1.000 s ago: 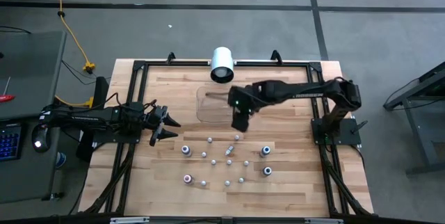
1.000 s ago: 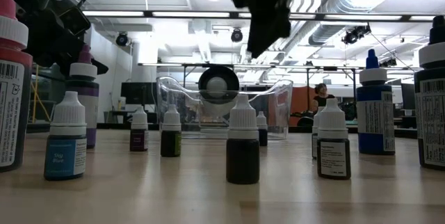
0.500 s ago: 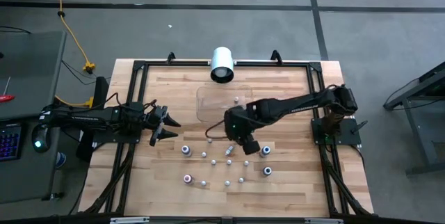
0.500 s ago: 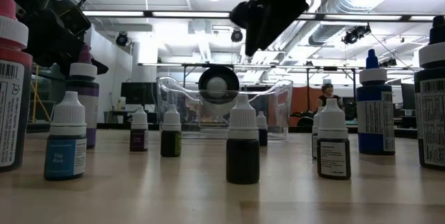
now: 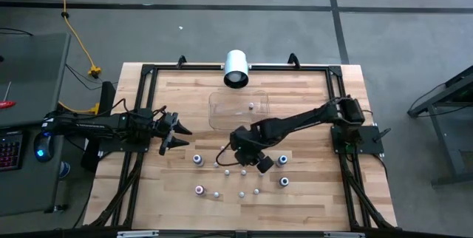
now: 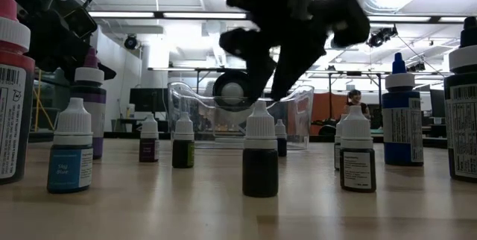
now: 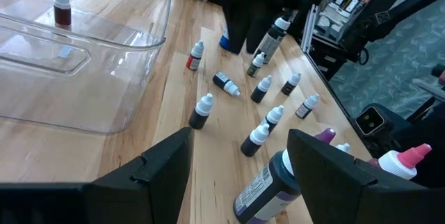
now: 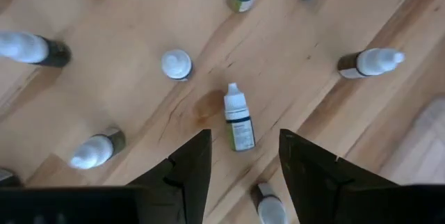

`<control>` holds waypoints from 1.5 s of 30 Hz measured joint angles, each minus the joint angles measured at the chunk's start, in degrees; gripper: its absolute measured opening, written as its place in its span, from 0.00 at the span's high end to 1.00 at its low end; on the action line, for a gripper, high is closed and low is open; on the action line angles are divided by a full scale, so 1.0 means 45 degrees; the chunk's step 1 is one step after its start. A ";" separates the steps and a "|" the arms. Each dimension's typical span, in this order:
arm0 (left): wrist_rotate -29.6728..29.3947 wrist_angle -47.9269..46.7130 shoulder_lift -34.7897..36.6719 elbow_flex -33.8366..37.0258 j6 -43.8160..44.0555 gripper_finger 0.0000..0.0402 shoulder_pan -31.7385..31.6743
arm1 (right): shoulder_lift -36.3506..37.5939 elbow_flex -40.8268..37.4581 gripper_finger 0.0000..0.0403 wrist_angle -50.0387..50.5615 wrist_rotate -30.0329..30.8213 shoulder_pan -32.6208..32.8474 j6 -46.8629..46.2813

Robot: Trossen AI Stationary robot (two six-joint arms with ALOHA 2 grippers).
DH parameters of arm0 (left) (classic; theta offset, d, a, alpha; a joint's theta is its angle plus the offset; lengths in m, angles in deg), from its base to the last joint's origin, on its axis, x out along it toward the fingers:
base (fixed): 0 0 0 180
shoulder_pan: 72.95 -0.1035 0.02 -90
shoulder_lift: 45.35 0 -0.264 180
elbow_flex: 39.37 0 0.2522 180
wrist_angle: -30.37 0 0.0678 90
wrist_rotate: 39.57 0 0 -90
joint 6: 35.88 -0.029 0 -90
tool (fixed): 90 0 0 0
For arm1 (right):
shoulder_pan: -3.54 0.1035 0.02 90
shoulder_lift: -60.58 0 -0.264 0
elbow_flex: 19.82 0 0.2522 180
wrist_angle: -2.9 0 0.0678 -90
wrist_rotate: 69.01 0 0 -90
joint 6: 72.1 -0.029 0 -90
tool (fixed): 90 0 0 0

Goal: Pick & Place food coloring
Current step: Put the small green food coloring bottle into the transparent bin

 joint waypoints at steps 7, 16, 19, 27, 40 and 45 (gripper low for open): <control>0.0000 -0.0001 0.0000 0.0000 0.0001 0.42 0.0000 | -0.0843 0.0000 0.61 -0.0309 -0.0095 0.0156 0.0575; 0.0000 -0.0005 0.0001 0.0000 0.0000 0.42 0.0000 | -0.1264 0.0000 0.61 -0.0563 0.0458 0.0316 0.1429; 0.0000 -0.0005 0.0000 0.0000 0.0005 0.42 0.0005 | -0.1264 0.0000 0.61 -0.0741 0.0447 0.0343 0.1433; 0.0000 -0.0005 0.0000 0.0000 0.0005 0.42 0.0000 | -0.1337 0.0000 0.61 -0.1203 0.0694 0.0374 0.2127; 0.0000 -0.0005 0.0000 0.0000 0.0003 0.42 0.0002 | -0.1389 -0.0029 0.61 -0.1300 0.0369 0.0364 0.2098; 0.0000 -0.0003 0.0000 0.0000 0.0001 0.42 0.0004 | -0.1637 -0.0029 0.61 -0.1466 0.0019 0.0359 0.2002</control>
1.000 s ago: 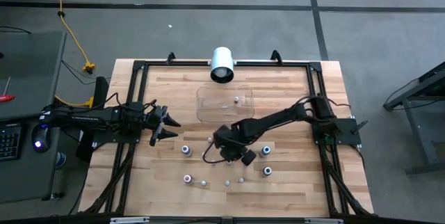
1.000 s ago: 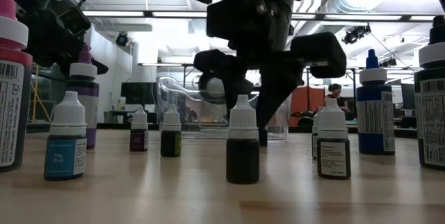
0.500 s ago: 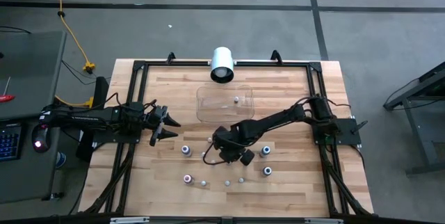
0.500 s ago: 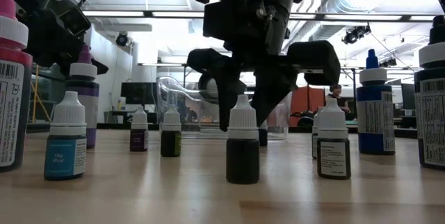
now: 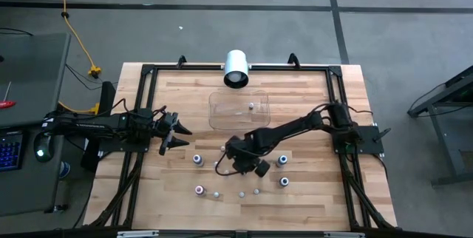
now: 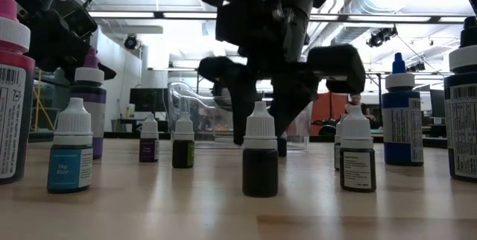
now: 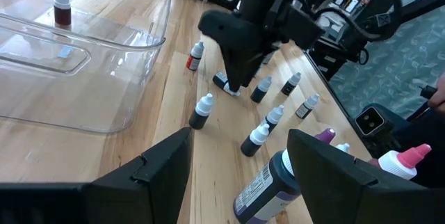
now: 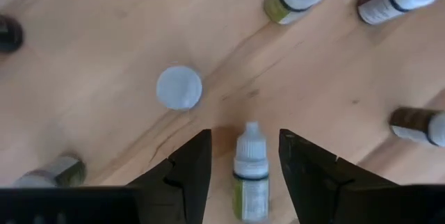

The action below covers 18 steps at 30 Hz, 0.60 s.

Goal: Pick & Place food coloring
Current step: Put the small green food coloring bottle into the transparent bin

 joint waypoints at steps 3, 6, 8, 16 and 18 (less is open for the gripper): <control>0.0000 -0.0002 0.0000 0.0000 0.0004 0.42 -0.0004 | -0.0095 -0.0008 0.61 -0.0037 -0.0005 -0.0006 -0.0054; 0.0010 0.0004 0.0000 0.0000 0.0000 0.42 -0.0003 | -0.0113 -0.0001 0.61 -0.0031 -0.0055 -0.0055 -0.0140; 0.0000 0.0003 0.0000 0.0000 0.0001 0.42 -0.0001 | -0.0117 -0.0005 0.61 -0.0058 -0.0049 -0.0072 -0.0137; -0.0034 0.0003 0.0000 0.0000 0.0002 0.42 -0.0001 | -0.0247 0.0005 0.62 -0.0004 -0.0065 -0.0331 -0.0387; -0.0063 -0.0002 0.0000 0.0000 -0.0001 0.42 0.0000 | -0.0307 0.0007 0.62 0.0033 -0.0077 -0.0338 -0.0384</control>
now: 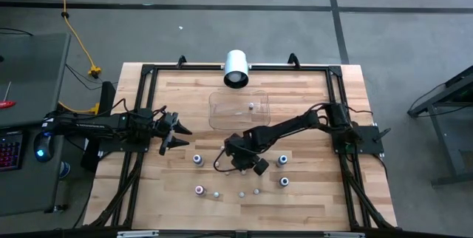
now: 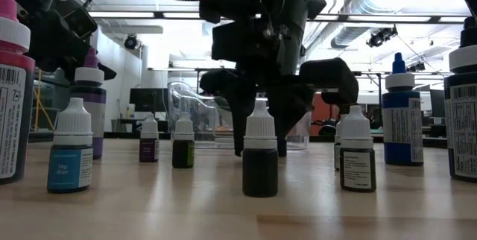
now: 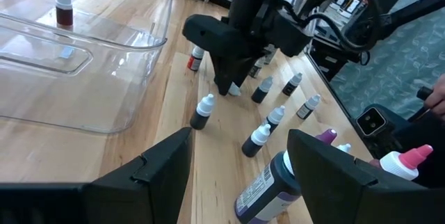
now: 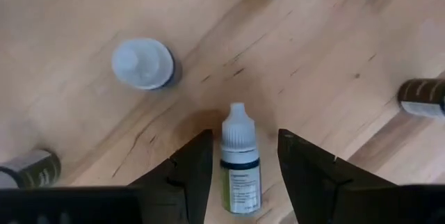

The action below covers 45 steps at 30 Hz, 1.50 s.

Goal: Pick & Place food coloring
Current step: Put the small green food coloring bottle into the transparent bin

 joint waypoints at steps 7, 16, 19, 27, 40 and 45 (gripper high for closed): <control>-0.0003 0.0000 0.0005 0.0000 0.0002 0.42 -0.0004 | -0.0034 0.0003 0.62 -0.0002 -0.0098 0.0032 -0.0003; 0.0000 0.0000 0.0000 0.0000 0.0004 0.42 -0.0001 | -0.0034 0.0003 0.67 0.0026 -0.0310 0.0032 -0.0005; 0.0000 0.0000 0.0000 0.0000 0.0002 0.42 -0.0004 | -0.0038 0.0003 0.69 0.0030 -0.0360 0.0037 -0.0005; 0.0000 0.0000 0.0000 0.0000 0.0001 0.42 -0.0003 | -0.0043 0.0003 0.77 0.0063 -0.0413 0.0042 -0.0010; 0.0005 0.0000 0.0000 0.0000 0.0000 0.42 0.0001 | -0.0043 0.0003 0.85 -0.0086 -0.0355 0.0042 -0.0437; 0.0005 0.0005 0.0000 0.0000 0.0002 0.42 -0.0004 | -0.0043 0.0003 0.87 -0.0102 -0.0105 0.0042 -0.0442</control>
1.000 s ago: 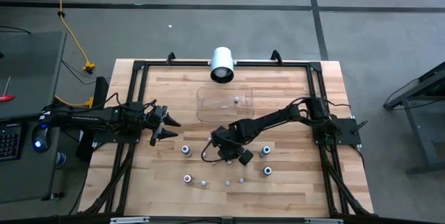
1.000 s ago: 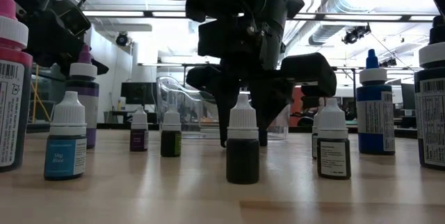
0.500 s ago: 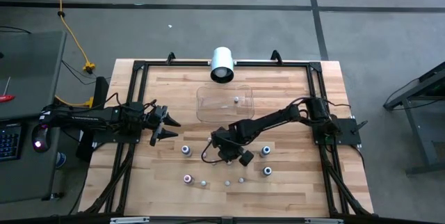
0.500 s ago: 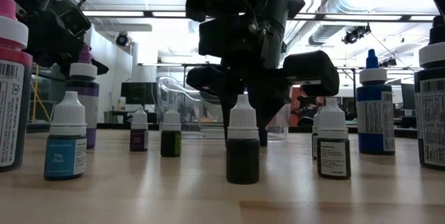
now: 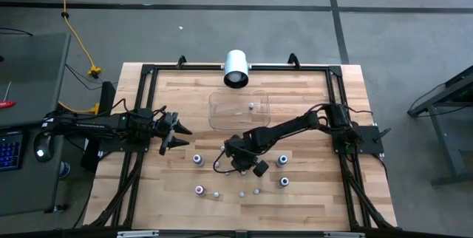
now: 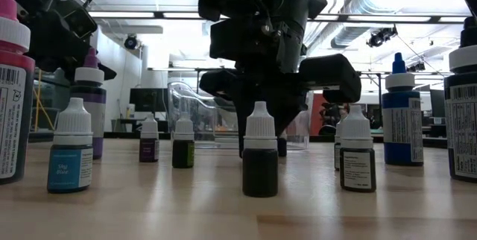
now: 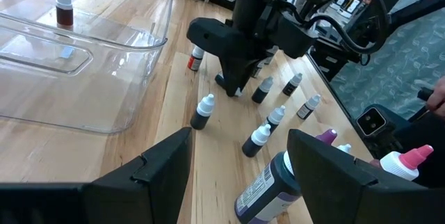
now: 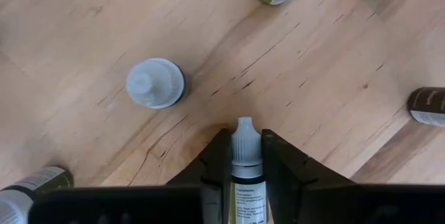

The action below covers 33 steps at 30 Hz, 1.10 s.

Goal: Pick & Place food coloring
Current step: Put the small green food coloring bottle into the transparent bin

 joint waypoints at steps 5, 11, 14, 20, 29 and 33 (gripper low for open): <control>0.0000 0.0000 0.0000 0.0000 -0.0002 0.42 0.0001 | 0.0028 0.0000 0.87 -0.0136 0.0354 -0.0009 -0.0418; 0.0000 0.0000 0.0000 0.0000 0.0002 0.42 0.0001 | 0.0329 -0.0005 0.87 -0.0795 0.0659 -0.0132 -0.1780; 0.0000 -0.0005 0.0005 0.0000 0.0003 0.42 0.0000 | 0.0521 -0.0005 0.88 -0.1110 0.0699 -0.0209 -0.2613; -0.0157 -0.0010 0.0005 0.0000 0.0003 0.42 0.0000 | 0.1211 -0.0005 0.88 -0.2019 0.1097 -0.0279 -0.4573; -0.0203 -0.0010 0.0005 0.0000 -0.0002 0.42 0.0000 | 0.1541 -0.0179 0.88 -0.4524 0.2396 -0.0437 -0.8025; -0.0214 -0.0014 0.0004 0.0000 0.0000 0.42 0.0000 | 0.2044 -0.1676 0.88 -0.7044 0.4004 -0.0437 -0.9180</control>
